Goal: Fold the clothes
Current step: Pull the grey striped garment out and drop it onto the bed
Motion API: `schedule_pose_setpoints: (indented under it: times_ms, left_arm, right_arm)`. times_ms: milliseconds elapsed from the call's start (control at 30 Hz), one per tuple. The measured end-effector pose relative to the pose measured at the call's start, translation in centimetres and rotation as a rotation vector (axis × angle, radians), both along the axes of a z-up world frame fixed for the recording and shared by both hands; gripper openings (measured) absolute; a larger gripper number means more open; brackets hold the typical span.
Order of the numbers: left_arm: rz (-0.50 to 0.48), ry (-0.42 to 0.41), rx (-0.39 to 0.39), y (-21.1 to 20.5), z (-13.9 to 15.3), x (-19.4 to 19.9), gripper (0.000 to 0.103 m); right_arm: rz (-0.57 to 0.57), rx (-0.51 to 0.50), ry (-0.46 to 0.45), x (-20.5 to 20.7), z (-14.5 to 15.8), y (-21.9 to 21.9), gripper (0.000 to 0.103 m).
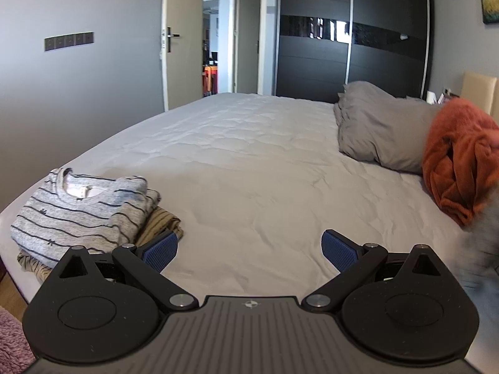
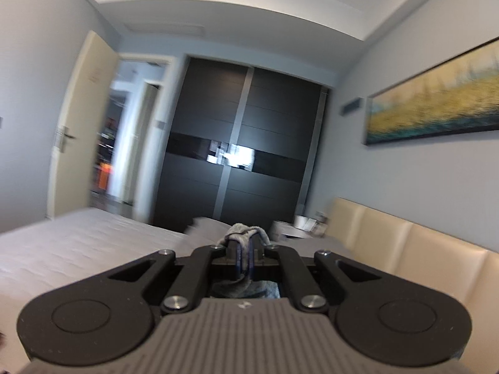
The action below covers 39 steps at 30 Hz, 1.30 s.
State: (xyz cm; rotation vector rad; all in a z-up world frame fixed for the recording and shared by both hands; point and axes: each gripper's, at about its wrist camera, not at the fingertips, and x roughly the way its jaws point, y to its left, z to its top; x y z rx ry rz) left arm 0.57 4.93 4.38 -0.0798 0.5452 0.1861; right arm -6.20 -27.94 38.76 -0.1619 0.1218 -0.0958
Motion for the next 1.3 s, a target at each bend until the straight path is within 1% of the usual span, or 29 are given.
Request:
schedule_pose_setpoints:
  times_ms: [67,133,233,300,433,500,600,633,667,700,733,767,833,900,1033,1100,1200,1233,1267,1300]
  left_arm:
    - [0.016,-0.005,-0.01,0.7,0.1,-0.1,0.101]
    - [0.03,-0.005,-0.02,1.4,0.1,-0.3,0.101]
    - [0.039,0.005,-0.029,2.2,-0.2,-0.3,0.101]
    - [0.035,0.016,-0.024,2.5,-0.5,-0.2,0.101]
    - [0.001,0.044,0.011,2.4,-1.3,-0.1,0.101]
    - [-0.035,0.052,0.023,2.1,-1.7,0.0,0.101]
    - [-0.098,0.063,0.038,1.4,-2.3,0.0,0.101]
    - [-0.129,0.072,0.04,0.5,-2.8,-0.1,0.101]
    - [-0.157,0.082,0.042,-0.1,-3.2,-0.1,0.101]
    - [-0.184,0.094,0.042,-0.6,-3.6,-0.1,0.101]
    - [-0.207,0.107,0.045,-1.0,-4.1,0.0,0.101]
    - [-0.228,0.122,0.049,-1.4,-4.5,0.1,0.101]
    - [-0.265,0.148,0.059,-2.2,-5.5,0.2,0.101]
    - [-0.293,0.172,0.07,-2.9,-6.4,0.2,0.101]
    - [-0.35,0.218,0.094,-4.3,-8.3,0.3,0.1]
    - [-0.379,0.242,0.106,-5.0,-9.2,0.4,0.099]
    - [-0.413,0.279,0.121,-5.2,-10.5,0.5,0.096]
    - [-0.423,0.292,0.126,-5.1,-10.9,0.5,0.093]
    - [-0.437,0.302,0.131,-5.3,-11.3,0.5,0.091]
    - [-0.452,0.31,0.137,-5.5,-11.6,0.5,0.091]
  right_arm:
    - [0.047,0.041,0.021,0.4,-0.7,1.2,0.006]
    - [0.076,0.069,0.05,1.0,-2.2,2.3,0.006]
    - [0.095,0.121,0.114,2.1,-5.6,3.3,0.005]
    - [0.086,0.155,0.171,3.0,-8.7,3.6,0.006]
    - [0.016,0.179,0.266,4.0,-15.4,3.5,0.006]
    - [-0.028,0.191,0.32,4.8,-18.5,3.0,0.008]
    - [-0.093,0.19,0.408,5.6,-22.7,1.6,0.01]
    - [-0.109,0.184,0.434,5.7,-23.9,1.0,0.012]
    - [-0.125,0.171,0.452,5.7,-25.0,0.5,0.026]
    - [-0.141,0.157,0.468,5.7,-26.1,0.1,0.049]
    - [-0.157,0.139,0.463,5.4,-26.8,0.0,0.056]
    - [-0.161,0.122,0.455,5.0,-27.5,-0.2,0.058]
    - [-0.138,0.102,0.458,4.3,-28.9,-0.7,0.059]
    - [-0.1,0.102,0.458,4.2,-29.5,-1.5,0.059]
    - [0.01,0.145,0.497,3.4,-31.1,-0.6,0.059]
    - [0.06,0.17,0.534,2.4,-32.1,0.6,0.058]
    - [0.102,0.201,0.616,1.1,-33.9,2.2,0.055]
    - [0.127,0.212,0.65,0.8,-34.5,2.7,0.052]
    - [0.152,0.213,0.69,0.6,-35.2,3.2,0.046]
    - [0.173,0.208,0.732,0.4,-36.0,3.8,0.045]
